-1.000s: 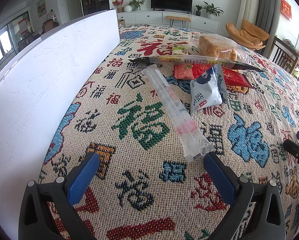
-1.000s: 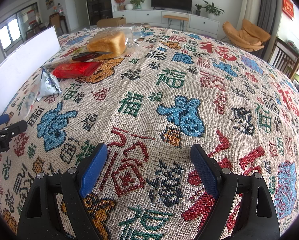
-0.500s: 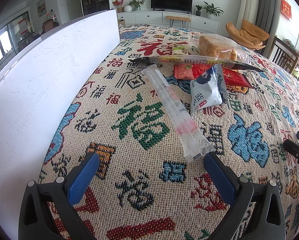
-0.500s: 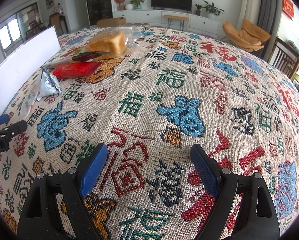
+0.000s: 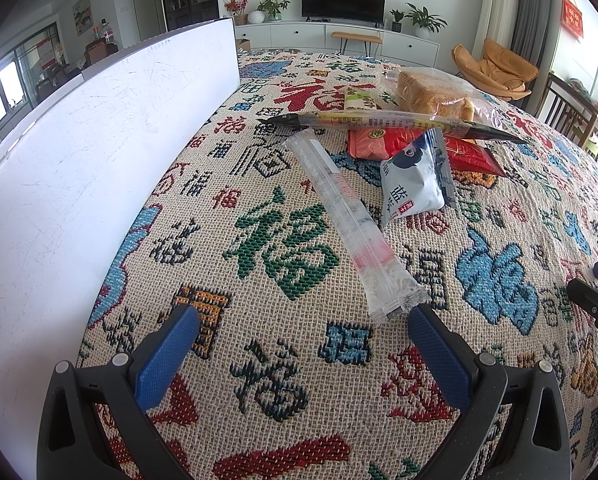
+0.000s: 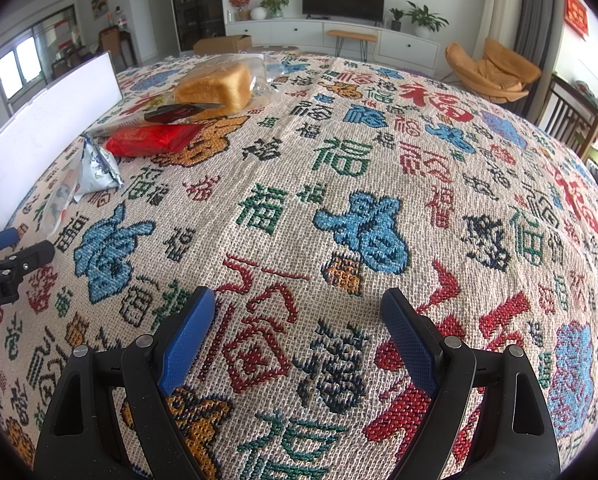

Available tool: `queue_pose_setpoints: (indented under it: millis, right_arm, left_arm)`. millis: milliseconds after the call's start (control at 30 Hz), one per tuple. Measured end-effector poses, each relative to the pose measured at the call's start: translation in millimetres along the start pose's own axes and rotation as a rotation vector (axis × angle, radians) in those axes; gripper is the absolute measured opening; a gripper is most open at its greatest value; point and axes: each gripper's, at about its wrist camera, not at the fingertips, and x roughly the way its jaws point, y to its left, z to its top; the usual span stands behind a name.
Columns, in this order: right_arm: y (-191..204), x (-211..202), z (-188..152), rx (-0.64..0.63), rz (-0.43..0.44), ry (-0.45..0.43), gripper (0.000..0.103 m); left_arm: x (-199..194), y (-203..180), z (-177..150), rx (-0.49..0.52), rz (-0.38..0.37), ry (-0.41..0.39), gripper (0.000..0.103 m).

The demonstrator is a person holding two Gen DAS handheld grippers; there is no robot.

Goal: Organize snacks

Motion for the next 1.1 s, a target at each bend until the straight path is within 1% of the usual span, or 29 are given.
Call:
queue_pose_setpoints:
  millis: [933, 1000, 1100]
  right_arm:
    - [0.0, 0.0, -0.1, 0.000, 0.001, 0.000, 0.087]
    - [-0.3, 0.0, 0.0, 0.000, 0.001, 0.000, 0.087]
    - [-0.6, 0.1, 0.1, 0.001, 0.002, 0.000, 0.087]
  left_arm:
    - [1.7, 0.4, 1.7, 0.000, -0.002, 0.001, 0.103]
    - [-2.4, 2.3, -3.8, 0.013, -0.019, 0.009, 0.103]
    - [-15.9, 5.4, -21.9, 0.031, -0.034, 0.028, 0.103]
